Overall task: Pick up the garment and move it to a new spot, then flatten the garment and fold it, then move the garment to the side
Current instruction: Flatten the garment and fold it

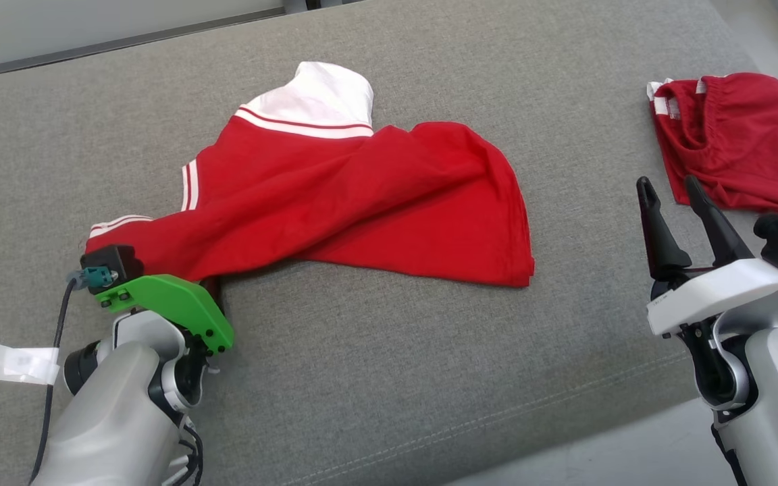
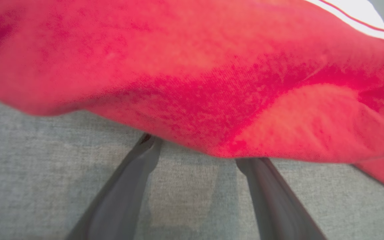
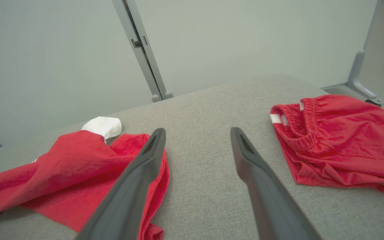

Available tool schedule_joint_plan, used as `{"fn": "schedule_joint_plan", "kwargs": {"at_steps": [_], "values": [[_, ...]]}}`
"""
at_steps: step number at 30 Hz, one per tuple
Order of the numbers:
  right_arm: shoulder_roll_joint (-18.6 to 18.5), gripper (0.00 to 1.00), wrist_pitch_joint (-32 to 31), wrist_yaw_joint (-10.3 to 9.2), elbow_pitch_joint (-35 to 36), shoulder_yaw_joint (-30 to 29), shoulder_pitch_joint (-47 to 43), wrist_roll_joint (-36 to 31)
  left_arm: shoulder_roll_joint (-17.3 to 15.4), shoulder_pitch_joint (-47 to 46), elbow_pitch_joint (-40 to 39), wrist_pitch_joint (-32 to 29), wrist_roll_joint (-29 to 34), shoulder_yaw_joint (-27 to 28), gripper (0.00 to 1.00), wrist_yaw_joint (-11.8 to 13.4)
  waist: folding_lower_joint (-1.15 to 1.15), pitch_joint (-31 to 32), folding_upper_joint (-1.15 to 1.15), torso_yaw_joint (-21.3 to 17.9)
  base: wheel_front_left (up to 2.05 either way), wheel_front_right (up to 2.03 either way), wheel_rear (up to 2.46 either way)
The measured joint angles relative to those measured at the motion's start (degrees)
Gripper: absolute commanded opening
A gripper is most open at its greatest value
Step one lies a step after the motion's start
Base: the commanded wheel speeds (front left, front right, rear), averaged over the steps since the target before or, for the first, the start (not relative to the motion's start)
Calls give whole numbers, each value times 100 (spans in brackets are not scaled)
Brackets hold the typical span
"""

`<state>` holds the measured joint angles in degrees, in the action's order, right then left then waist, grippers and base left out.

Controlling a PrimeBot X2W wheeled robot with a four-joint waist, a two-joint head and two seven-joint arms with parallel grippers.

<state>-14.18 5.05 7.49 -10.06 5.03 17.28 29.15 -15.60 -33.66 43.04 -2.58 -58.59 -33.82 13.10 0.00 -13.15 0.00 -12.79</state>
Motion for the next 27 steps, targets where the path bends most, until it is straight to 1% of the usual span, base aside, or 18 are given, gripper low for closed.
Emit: {"fn": "schedule_joint_plan", "kwargs": {"at_steps": [2,3,4,5,8,11,15,17,20,23,25,27], "values": [[7,100,-1,0,11,-10,-14,-4,16,-44,91,33,-16,15,100,-32,0,-18,0,-18,0,0,0],[14,100,-2,0,20,-16,-27,-7,24,-83,179,69,-18,16,62,-60,0,-34,0,-33,0,0,0],[21,100,-14,0,26,-23,-35,-13,37,-123,253,96,-18,16,28,-101,0,-47,0,-44,0,0,0],[30,100,-20,0,31,-37,-40,-14,55,-157,319,137,-18,16,0,-155,0,-57,0,-50,0,0,0],[46,100,-19,0,38,-104,-62,-27,101,-237,483,235,-18,-1,0,-339,0,-60,0,-16,0,0,0],[79,100,-16,0,31,-142,-74,-54,154,-251,570,255,34,-132,0,-542,0,-30,0,64,0,0,0],[88,100,-5,0,26,-202,-155,-54,171,-222,502,74,130,-357,0,-782,0,45,0,216,0,0,0],[78,100,0,0,21,-234,-183,-54,114,-155,359,-43,157,-455,0,-870,0,90,0,318,0,0,0],[77,100,0,0,25,-271,-211,-54,-101,-2,11,-268,187,-561,0,-916,0,169,0,490,0,0,0],[85,100,-20,0,31,-296,-288,-55,-465,146,-515,-575,258,-679,0,-909,0,258,0,675,0,0,0],[97,100,-36,0,41,-300,-292,-57,-766,243,-995,-767,288,-698,0,-831,0,324,0,794,0,0,0],[125,100,-41,0,54,-307,-296,-58,-1079,394,-1571,-971,293,-667,0,-691,0,391,0,905,0,0,0]]}}
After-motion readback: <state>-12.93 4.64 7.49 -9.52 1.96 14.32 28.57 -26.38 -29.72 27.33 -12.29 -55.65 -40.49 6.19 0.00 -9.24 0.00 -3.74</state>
